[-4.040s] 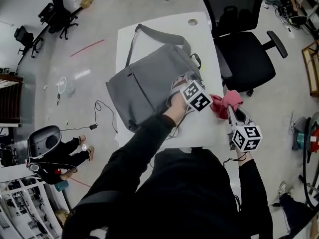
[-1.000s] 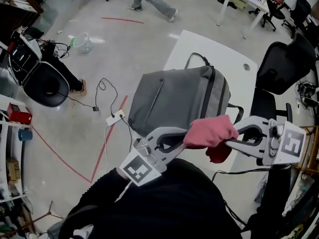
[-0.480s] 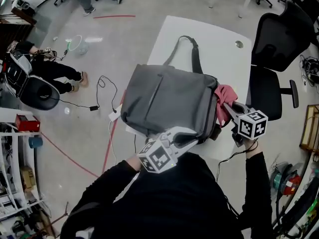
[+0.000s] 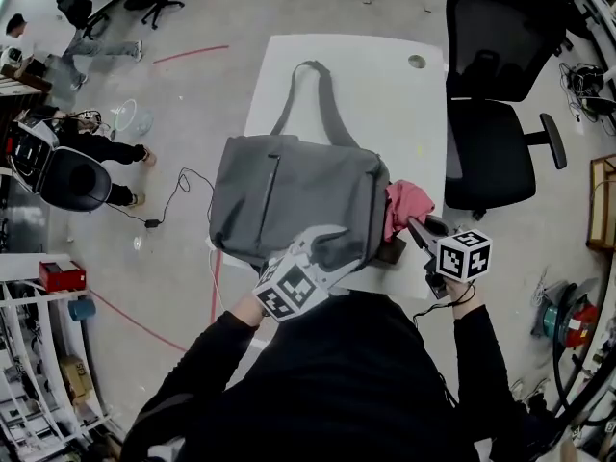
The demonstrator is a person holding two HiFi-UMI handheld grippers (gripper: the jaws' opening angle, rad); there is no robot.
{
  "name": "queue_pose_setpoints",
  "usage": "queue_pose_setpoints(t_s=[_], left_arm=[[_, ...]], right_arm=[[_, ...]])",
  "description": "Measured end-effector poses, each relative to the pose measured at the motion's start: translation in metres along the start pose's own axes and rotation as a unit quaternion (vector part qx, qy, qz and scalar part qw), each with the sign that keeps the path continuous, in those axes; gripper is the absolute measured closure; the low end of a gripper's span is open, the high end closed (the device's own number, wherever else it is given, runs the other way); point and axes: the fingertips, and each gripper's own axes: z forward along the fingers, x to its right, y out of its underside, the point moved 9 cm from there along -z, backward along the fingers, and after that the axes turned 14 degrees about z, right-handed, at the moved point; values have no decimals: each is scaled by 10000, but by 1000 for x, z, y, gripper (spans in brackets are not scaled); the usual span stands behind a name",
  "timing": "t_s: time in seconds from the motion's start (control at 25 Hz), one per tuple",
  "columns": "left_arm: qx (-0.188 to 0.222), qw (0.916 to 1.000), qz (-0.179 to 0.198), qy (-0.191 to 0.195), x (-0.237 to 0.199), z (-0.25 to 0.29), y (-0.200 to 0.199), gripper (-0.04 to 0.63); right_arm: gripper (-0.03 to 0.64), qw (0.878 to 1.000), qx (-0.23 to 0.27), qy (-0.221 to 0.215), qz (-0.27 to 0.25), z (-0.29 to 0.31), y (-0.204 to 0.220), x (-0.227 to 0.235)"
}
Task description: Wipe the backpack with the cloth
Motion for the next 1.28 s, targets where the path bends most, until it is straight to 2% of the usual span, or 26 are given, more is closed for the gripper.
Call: queue_pose_setpoints(t_s=[0.08,0.2,0.28,0.36,0.44,0.52,0.56,0.6,0.64,0.68,0.72,0.8,0.88,0.96,1.04,1.12,1.28], left_arm=[[319,9981,-365,-376,-25,-10,-13,379],[594,9854,-1198,-1054,-72,-6,-22,380],[387,9802,-1572,-1142,-96,23,-20,379],[-92,9775,-1851,-1010,-111,64,-15,354],[-817,9760,-1749,-1011,-121,103,-12,318],[-1510,9731,-1317,-1137,-128,130,-11,318],[-1743,9712,-1140,-1160,-130,138,-11,320],[-1890,9695,-1041,-1163,-134,143,-11,352],[-1986,9673,-1066,-1166,-140,143,-10,400],[-2026,9642,-1276,-1135,-146,141,-7,414],[-1954,9608,-1704,-982,-148,140,-4,432],[-1534,9516,-2590,-623,-148,143,2,462],[-1269,9481,-2848,-631,-149,144,1,483],[-1035,9486,-2919,-649,-150,142,-5,495],[-568,9502,-3014,-558,-149,138,-18,503],[-105,9579,-2842,-394,-145,134,-41,511],[157,9838,-1788,27,-119,131,-93,514]], right_arm=[[579,10000,33,9,-28,-9,2,5],[578,9994,8,-38,-332,-14,4,3],[579,9982,-45,-109,-587,-13,8,-2],[579,9965,-120,-196,-802,-12,12,-11],[579,9949,-182,-266,-955,-11,18,-21],[578,9943,-186,-314,-1002,-10,22,-28],[578,9944,-167,-323,-989,-11,24,-30],[578,9947,-140,-317,-967,-12,25,-30],[578,9950,-106,-299,-945,-14,25,-29],[579,9953,-69,-281,-922,-16,25,-27],[578,9956,-33,-277,-900,-19,26,-25],[578,9956,-10,-340,-876,-24,30,-20],[579,9948,-150,-483,-886,-25,36,-17],[579,9932,-442,-644,-864,-20,45,-18],[579,9915,-704,-752,-795,-10,54,-24],[579,9907,-758,-836,-759,-1,60,-35],[581,9886,-741,-916,-934,9,61,-58]])
